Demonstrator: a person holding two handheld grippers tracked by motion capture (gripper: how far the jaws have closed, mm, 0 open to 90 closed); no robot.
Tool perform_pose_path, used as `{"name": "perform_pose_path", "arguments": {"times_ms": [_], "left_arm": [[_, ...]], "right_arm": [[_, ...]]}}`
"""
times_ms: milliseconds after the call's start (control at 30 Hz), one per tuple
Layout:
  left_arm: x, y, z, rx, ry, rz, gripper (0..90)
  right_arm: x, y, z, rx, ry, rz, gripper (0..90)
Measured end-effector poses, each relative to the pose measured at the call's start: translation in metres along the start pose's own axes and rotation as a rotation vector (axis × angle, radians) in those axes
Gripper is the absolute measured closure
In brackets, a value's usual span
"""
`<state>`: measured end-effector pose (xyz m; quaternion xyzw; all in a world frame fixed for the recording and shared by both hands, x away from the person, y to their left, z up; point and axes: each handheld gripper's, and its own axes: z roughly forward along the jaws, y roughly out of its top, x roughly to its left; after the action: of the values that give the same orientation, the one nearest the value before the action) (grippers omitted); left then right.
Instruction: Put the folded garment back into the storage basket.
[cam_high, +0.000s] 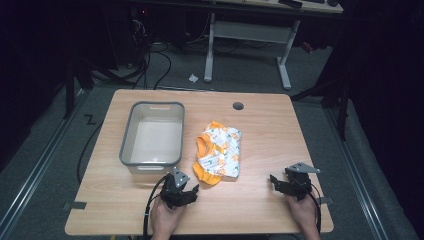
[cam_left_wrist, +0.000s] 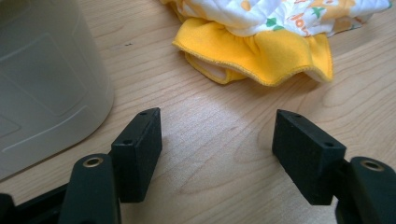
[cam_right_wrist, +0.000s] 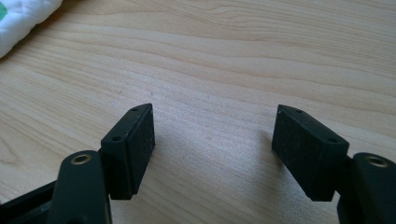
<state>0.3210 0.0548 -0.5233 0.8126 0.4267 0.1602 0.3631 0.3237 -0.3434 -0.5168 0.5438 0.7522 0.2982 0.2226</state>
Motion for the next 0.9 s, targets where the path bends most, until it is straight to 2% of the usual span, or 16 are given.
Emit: {"name": "perform_pose_path", "arguments": {"times_ms": [467,900], "left_arm": [[0.0014,0.0000,-0.0001,-0.003,0.001,-0.015,33.6],[0.0003,0.0002,0.0002,0.000,0.008,-0.007,33.6]], "right_arm": [[0.0000,0.0000,0.0000,0.000,0.000,0.001,30.4],[-0.0001,0.0001,-0.0001,0.000,0.000,0.001,30.3]]}}
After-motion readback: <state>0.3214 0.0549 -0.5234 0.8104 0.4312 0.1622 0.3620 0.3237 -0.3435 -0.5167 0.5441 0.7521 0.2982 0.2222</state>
